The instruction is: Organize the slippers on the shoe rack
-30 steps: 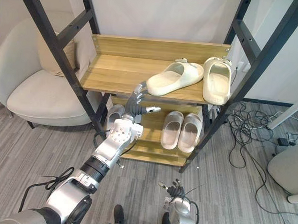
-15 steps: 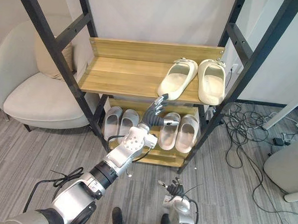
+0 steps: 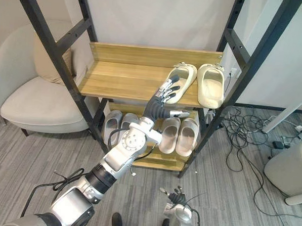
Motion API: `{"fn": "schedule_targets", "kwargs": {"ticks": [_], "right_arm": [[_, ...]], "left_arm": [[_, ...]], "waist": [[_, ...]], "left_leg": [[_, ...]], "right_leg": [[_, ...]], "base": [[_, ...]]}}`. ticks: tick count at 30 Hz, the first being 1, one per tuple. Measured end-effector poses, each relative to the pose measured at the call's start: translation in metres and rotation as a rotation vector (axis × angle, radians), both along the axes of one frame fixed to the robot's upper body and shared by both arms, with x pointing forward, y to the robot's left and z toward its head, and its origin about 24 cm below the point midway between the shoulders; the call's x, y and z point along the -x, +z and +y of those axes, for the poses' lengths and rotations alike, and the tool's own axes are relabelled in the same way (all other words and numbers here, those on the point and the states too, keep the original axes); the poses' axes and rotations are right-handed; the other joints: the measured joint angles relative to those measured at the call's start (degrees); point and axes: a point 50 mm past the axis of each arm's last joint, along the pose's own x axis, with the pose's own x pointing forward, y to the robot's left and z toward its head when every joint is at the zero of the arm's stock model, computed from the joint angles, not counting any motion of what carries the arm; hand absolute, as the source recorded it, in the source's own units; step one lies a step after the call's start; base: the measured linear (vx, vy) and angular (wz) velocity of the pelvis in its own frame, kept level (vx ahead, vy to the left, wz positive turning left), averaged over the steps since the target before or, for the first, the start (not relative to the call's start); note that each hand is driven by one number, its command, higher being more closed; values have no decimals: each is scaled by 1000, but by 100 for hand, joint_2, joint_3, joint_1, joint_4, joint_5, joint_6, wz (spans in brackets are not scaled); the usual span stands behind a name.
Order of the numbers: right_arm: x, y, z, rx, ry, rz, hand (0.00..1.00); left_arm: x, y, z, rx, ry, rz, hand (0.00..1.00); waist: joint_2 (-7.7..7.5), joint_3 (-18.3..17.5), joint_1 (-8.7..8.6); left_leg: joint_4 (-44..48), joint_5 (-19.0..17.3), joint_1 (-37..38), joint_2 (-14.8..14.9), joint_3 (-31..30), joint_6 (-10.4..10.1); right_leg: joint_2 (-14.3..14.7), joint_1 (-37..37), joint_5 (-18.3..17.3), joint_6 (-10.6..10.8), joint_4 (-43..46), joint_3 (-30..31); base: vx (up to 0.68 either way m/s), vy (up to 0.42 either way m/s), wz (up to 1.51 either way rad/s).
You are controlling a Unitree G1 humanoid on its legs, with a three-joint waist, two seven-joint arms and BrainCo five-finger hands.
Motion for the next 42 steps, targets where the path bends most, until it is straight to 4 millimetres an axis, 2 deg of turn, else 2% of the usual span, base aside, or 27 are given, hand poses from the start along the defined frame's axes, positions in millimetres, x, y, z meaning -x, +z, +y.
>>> {"fn": "schedule_targets", "kwargs": {"ticks": [14,22,42], "right_arm": [[3,-1,2,-2,21,7,0],[11,-5,1,-3,14,29,0],[10,-4,-1,-5,-2,24,0]], "left_arm": [[-9,-1,18,23,88,11,0],[-26,-13,32,-2,198,79,0],[-45,-21,27,-90,225,158,0]], "waist": [[3,-120,20],[-60,-159,9],[-232,-177,-58]], "left_leg": [[-4,-18,-20,3,-38,-17],[-20,-50,-67,9,71,-22],[-5,-44,-126,12,287,-38]], "right_leg": [[-2,5,-22,15,6,-55],[10,-96,-19,15,-15,55],[30,-265,-4,18,-50,254]], "base": [[4,5,2],[-7,14,-6],[-5,11,-5]]}}
